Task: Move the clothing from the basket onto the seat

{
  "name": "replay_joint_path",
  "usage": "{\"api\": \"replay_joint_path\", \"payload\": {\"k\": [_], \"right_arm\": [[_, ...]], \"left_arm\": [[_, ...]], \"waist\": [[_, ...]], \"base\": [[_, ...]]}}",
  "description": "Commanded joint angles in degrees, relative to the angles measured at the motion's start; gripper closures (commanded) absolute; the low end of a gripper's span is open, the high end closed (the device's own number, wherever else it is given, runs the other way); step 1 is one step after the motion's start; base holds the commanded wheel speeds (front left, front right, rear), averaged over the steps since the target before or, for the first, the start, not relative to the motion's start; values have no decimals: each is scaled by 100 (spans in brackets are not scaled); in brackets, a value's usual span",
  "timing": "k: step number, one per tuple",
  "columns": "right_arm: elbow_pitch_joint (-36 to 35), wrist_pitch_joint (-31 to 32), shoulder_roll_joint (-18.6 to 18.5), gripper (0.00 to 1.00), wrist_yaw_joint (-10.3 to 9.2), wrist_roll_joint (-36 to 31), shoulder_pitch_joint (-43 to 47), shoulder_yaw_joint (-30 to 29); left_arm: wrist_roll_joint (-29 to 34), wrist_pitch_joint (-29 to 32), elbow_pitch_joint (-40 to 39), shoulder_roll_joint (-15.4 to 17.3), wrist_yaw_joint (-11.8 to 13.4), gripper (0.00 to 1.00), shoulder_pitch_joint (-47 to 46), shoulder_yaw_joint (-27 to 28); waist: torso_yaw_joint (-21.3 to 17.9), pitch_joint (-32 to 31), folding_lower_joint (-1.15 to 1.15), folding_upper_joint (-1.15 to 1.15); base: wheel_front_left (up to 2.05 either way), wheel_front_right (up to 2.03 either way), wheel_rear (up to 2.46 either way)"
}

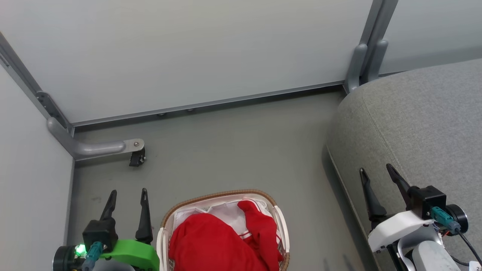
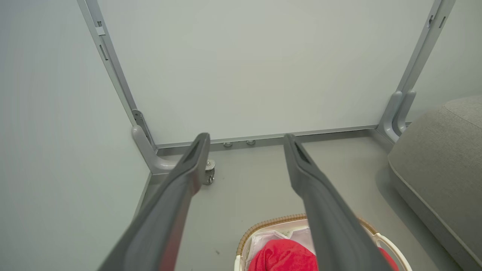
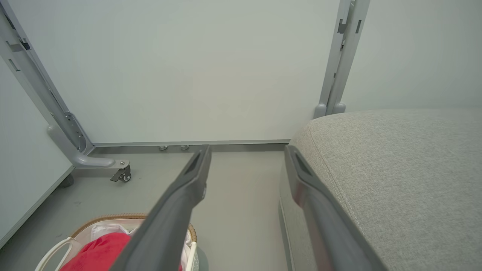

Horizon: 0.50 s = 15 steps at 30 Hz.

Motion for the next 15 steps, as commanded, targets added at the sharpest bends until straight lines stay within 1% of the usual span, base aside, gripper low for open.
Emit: {"api": "replay_joint_path", "payload": {"k": [1,7,15], "right_arm": [[-45,-39,-32,0,0,-64,-98,19],[-213,-38,-63,0,-1,49,-364,140],[-537,-38,-14,0,-1,193,-804,294]], "left_arm": [[16,-46,38,3,-26,0,-80,-78],[-263,-36,278,5,-39,0,-462,-413],[-215,-35,696,8,-68,0,-1152,-763]], "waist": [[-76,176,0,0],[-268,756,0,0],[-585,1625,0,0]], "base": [[0,0,0],[0,0,0],[0,0,0]]}}
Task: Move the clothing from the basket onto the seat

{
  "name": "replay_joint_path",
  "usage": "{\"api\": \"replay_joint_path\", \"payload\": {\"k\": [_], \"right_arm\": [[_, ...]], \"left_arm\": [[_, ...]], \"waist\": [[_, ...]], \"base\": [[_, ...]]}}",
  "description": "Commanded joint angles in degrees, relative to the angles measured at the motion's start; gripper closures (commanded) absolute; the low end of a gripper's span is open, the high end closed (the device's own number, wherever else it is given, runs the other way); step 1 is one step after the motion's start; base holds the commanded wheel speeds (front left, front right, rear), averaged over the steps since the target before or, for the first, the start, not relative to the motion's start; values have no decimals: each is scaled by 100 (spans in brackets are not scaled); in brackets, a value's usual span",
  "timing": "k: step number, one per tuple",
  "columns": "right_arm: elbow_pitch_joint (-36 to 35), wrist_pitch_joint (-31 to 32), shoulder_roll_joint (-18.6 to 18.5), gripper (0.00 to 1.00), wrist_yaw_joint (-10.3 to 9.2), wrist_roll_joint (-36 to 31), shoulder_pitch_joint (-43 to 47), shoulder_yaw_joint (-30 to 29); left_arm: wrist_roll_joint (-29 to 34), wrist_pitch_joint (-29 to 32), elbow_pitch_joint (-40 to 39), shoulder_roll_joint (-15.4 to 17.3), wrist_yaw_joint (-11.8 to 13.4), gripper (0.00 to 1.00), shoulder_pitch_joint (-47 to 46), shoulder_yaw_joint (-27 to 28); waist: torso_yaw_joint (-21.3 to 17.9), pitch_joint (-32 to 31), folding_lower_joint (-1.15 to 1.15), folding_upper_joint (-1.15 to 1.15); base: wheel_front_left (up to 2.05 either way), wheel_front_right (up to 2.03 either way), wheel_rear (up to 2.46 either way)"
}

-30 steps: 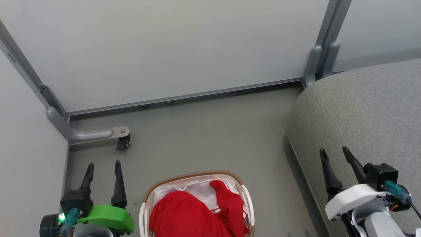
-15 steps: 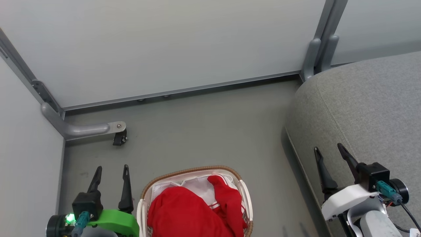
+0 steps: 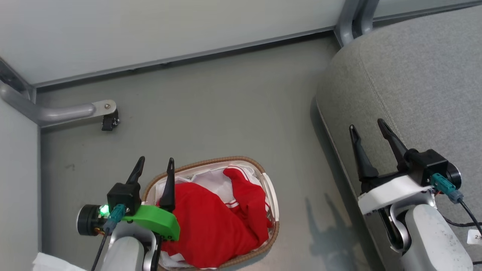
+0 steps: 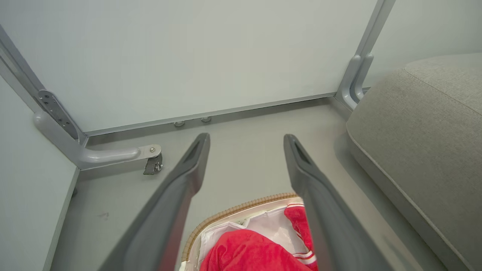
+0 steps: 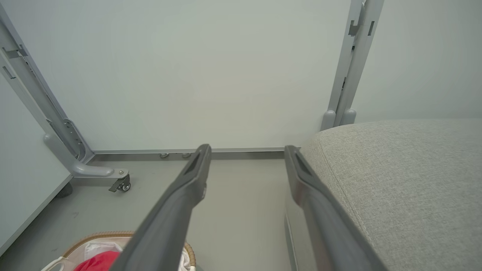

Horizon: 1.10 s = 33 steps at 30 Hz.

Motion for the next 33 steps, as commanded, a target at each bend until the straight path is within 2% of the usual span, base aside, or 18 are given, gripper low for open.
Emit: {"api": "replay_joint_path", "payload": {"k": [1,9,18,33], "right_arm": [[-73,-23,16,0,-4,37,-135,27],[-428,-18,157,0,-4,185,-592,222],[-808,-18,292,0,-4,314,-1017,459],[-1009,-18,329,0,-4,604,-1311,819]], "left_arm": [[88,-3,75,21,-1,0,-211,-14],[356,-4,644,25,23,0,-888,34],[618,-1,1650,243,-33,0,-1598,52],[992,-1,3509,604,247,0,-2592,-209]], "waist": [[-318,619,0,0],[-611,1493,0,0],[-921,2320,0,0],[-1284,3159,0,0]], "base": [[0,0,0],[0,0,0],[0,0,0],[0,0,0]]}}
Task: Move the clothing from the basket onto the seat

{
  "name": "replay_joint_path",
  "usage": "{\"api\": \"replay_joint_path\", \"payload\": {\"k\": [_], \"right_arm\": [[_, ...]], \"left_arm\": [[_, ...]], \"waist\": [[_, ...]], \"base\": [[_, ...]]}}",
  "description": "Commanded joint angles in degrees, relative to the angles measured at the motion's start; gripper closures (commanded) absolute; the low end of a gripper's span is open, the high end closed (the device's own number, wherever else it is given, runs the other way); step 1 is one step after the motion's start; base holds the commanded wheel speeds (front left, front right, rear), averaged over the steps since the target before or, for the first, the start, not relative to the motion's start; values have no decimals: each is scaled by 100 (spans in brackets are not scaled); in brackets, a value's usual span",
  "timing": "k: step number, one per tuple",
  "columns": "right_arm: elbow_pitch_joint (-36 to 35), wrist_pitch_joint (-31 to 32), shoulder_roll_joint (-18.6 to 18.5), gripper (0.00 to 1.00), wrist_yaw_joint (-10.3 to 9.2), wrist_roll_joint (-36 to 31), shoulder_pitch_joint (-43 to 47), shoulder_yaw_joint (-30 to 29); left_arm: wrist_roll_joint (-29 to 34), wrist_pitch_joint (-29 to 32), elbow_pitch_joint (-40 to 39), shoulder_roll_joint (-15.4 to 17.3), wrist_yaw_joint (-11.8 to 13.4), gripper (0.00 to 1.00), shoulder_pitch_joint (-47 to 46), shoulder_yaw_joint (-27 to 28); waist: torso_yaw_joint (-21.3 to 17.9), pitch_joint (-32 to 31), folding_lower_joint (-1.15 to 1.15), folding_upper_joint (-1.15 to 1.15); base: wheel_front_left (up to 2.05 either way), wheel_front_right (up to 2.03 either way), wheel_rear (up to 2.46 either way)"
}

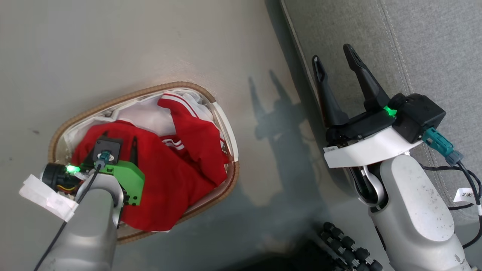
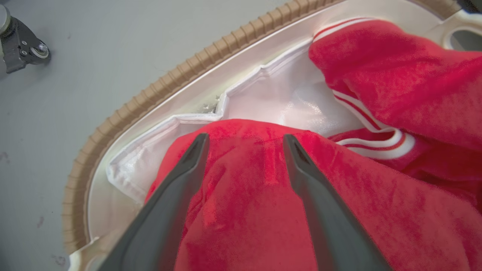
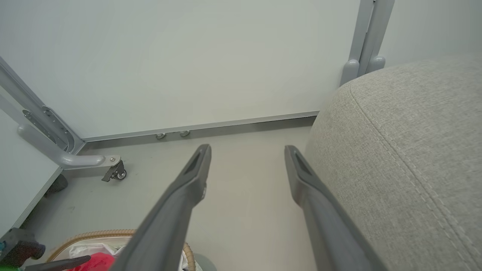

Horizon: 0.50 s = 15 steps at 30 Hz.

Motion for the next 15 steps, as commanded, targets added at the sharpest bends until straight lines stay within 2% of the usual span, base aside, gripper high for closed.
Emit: {"api": "replay_joint_path", "payload": {"k": [1,8,15], "right_arm": [[-38,-11,2,0,-4,51,-58,17],[-54,-11,-2,0,-4,116,-128,69],[-31,-11,-2,0,-4,187,-134,153]], "left_arm": [[66,2,96,95,69,0,-207,-46],[202,92,756,214,183,0,-699,-209],[131,749,1107,218,148,0,-935,-273]], "waist": [[-205,278,-1,0],[-247,511,-1,0],[-275,566,-1,0]], "base": [[0,0,0],[0,0,0],[0,0,0]]}}
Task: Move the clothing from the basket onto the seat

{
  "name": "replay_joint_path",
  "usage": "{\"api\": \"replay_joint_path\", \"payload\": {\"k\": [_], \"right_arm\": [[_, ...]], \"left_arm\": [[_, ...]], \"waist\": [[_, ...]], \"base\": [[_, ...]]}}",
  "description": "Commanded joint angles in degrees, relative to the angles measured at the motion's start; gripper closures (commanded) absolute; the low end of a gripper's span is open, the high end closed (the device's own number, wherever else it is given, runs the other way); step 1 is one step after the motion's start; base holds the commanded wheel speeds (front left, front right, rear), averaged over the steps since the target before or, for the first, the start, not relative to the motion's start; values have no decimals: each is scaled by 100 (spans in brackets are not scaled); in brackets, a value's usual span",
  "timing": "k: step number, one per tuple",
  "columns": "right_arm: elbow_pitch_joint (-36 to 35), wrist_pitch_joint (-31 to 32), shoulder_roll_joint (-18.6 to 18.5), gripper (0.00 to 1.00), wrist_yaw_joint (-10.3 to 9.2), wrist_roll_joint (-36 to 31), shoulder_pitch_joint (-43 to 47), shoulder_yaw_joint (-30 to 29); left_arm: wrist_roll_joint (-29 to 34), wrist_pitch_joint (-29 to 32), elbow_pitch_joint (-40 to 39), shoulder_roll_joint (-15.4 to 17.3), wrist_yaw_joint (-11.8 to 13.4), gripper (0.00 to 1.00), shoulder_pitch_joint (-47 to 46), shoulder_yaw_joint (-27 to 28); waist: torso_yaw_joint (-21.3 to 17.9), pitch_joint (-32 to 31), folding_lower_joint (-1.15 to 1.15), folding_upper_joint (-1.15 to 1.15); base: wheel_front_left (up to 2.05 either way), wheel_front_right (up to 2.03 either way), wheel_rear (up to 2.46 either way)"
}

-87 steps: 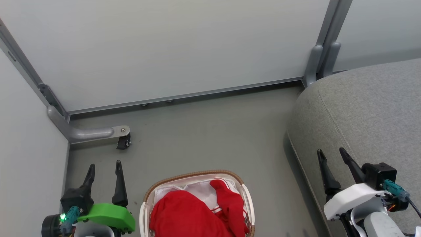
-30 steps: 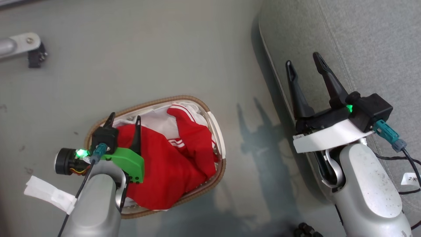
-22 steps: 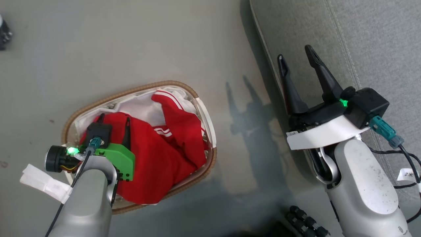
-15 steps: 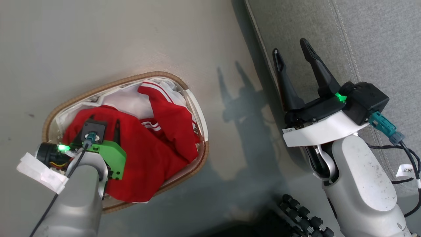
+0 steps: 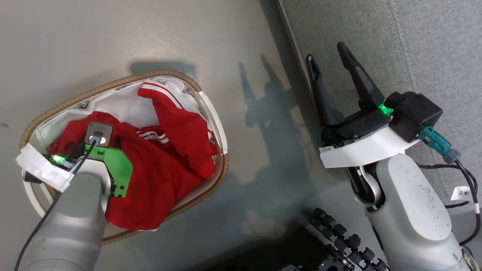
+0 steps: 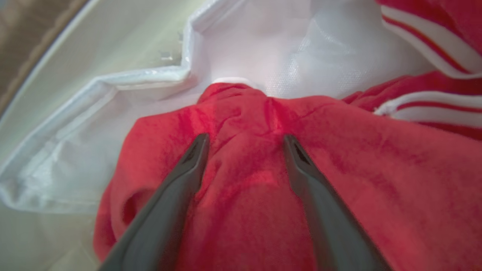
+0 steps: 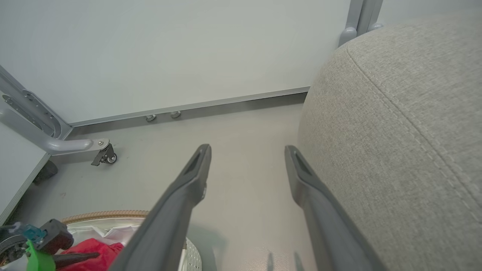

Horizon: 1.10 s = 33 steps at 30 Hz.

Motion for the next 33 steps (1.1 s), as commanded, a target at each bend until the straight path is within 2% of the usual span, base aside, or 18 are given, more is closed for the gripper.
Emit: {"api": "replay_joint_path", "payload": {"k": [1,7,8,9,10,11,12,18,22,33], "right_arm": [[2,-11,-8,0,-4,33,-64,23],[0,-11,-9,0,-4,74,-33,78],[4,-11,-8,0,-4,85,-28,87],[12,-11,-9,0,-4,95,-24,94],[17,-11,-9,0,-4,96,-21,99],[21,-11,-9,0,-4,97,-18,105],[27,-11,-9,0,-4,96,-16,111],[84,-11,-9,0,-4,117,-10,128],[130,-11,-9,0,-4,87,7,128],[358,-11,-11,0,-4,-186,281,73]], "left_arm": [[-42,114,40,28,-36,0,-93,-7],[-42,606,106,-37,-89,0,-56,-107],[-54,702,114,-46,-107,13,-32,-119],[-63,813,119,-56,-112,46,1,-134],[-68,856,121,-61,-123,65,17,-146],[-84,905,122,-66,-141,97,30,-157],[-100,967,126,-78,-166,100,53,-165],[-179,967,130,-105,-205,100,159,-187],[-176,629,109,-120,-233,100,168,-265],[-518,-546,8,-423,-274,100,498,-161]], "waist": [[-10,0,-1,0],[-45,-16,-1,0],[-49,-19,-1,0],[-54,-23,-1,0],[-56,-27,-1,0],[-59,-32,-1,0],[-62,-38,-1,0],[-67,-156,-1,0],[-57,-341,-1,0],[183,-1255,-1,0]], "base": [[0,0,0],[0,0,0],[0,0,0],[0,0,0],[0,0,0],[0,0,0],[0,0,0],[0,0,0],[0,0,0],[0,0,0]]}}
